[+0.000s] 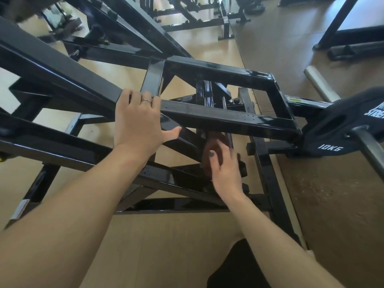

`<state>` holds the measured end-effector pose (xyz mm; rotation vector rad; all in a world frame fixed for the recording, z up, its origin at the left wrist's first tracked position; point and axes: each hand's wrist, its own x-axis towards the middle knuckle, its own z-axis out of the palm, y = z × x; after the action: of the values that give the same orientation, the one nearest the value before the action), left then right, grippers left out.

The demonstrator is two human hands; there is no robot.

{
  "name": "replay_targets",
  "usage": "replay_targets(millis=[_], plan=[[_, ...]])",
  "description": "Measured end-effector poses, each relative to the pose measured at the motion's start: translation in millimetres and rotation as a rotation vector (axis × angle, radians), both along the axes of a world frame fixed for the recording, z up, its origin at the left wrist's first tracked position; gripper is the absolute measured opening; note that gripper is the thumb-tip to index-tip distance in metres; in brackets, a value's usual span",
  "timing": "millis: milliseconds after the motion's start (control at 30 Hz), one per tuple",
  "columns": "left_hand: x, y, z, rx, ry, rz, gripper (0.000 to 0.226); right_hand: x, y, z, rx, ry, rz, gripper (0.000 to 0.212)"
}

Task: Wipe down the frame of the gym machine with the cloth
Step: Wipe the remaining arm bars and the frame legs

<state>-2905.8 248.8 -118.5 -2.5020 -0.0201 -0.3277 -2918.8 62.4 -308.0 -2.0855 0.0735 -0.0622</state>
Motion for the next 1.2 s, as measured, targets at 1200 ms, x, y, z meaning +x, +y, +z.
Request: replay_targets(millis=[1200], plan=[[8.1,-20.0,6.9,-0.232,0.067,0.178,0.067,89.8,42.6,110.9,-0.4,-0.387,0.325,0.04]])
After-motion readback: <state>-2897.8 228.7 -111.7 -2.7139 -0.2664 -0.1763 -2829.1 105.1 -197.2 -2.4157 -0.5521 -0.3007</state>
